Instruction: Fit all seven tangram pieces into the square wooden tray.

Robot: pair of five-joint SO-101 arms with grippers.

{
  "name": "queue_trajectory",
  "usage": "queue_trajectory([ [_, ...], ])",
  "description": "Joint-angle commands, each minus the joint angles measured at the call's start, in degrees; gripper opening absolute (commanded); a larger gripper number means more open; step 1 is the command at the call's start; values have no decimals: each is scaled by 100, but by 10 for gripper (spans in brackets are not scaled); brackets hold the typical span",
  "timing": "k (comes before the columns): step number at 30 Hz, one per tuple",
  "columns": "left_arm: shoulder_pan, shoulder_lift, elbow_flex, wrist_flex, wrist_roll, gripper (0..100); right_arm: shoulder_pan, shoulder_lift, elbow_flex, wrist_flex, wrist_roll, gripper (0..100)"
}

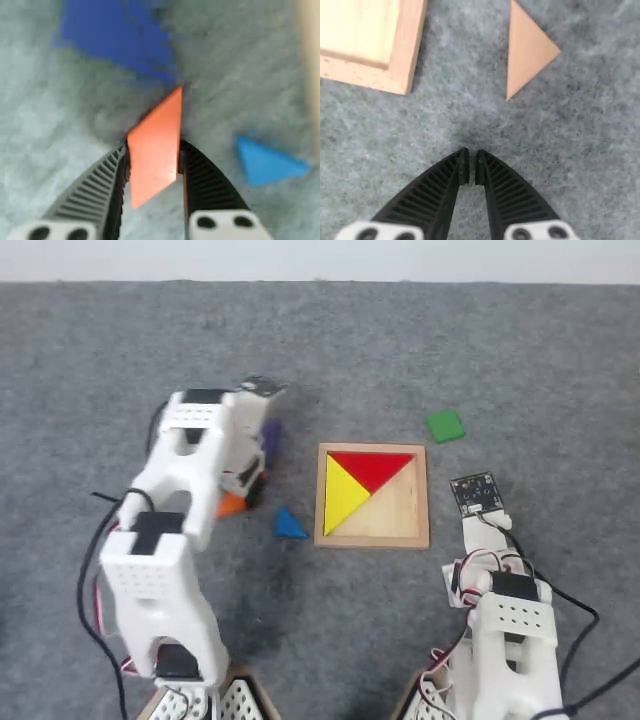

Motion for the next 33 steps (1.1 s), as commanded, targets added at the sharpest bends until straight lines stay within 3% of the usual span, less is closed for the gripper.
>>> queue_trajectory([
  [1,-686,-615,22,360,-378,51,31,-136,-35,-145,-18,41],
  [6,-782,-2286,1103,510,-747,51,31,-136,-26,-207,-18,41],
  [11,-255,-3508,2519,176,-835,53,31,-136,-26,-207,-18,41],
  [14,62,-3560,3064,-308,-835,79,31,-136,-26,-189,-18,41],
  [19,123,-3622,3336,-835,-527,231,31,-136,-26,-180,-18,41],
  [27,193,-4176,3319,-607,-510,209,31,-136,-26,-180,-18,41],
  [33,809,-4281,3960,-712,-510,209,31,-136,-26,-189,-18,41],
])
